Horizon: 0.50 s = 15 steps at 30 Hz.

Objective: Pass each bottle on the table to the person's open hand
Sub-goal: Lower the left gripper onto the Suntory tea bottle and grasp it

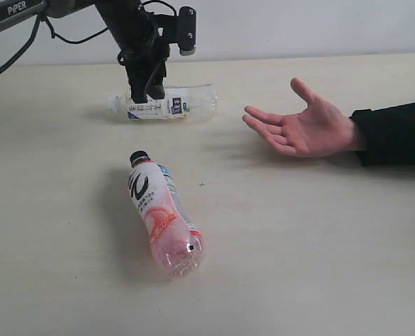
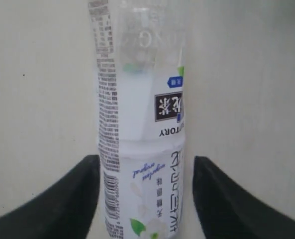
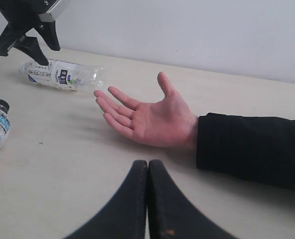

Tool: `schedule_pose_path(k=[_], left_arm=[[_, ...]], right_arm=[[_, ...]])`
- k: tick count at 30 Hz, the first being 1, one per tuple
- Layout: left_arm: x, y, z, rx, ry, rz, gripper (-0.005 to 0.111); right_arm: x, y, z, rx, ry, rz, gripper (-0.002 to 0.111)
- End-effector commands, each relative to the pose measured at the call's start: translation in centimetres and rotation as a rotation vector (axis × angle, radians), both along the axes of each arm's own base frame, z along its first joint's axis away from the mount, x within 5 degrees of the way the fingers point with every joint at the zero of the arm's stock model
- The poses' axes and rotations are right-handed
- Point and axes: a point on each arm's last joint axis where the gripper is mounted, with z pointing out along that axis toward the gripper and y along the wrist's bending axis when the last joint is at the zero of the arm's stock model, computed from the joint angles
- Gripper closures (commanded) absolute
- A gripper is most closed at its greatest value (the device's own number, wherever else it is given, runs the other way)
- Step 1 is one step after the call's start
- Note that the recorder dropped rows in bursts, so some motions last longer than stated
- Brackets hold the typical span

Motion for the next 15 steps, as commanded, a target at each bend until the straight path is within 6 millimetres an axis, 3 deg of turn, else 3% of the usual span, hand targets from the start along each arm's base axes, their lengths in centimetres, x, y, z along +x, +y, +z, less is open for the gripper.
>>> schedule_pose_path(k=[1,10,15], left_arm=[[-0.2,-0.3,0.6,-0.005,0.004,0.017,0.042],[0.2,-0.9,-0.1,-0.019,-0.033,0.010,0.042],[0.4,-0.9,-1.4,-0.013,-0.015,0.011,0.042]], right_arm=[[0.0,0.0,0.0,0.003,-0.013,0.002,0.108],[0.0,0.0,0.0,0.003,-0.013,0.002,0.108],[0.0,0.0,0.0,0.005,-0.012,0.002,0.108]])
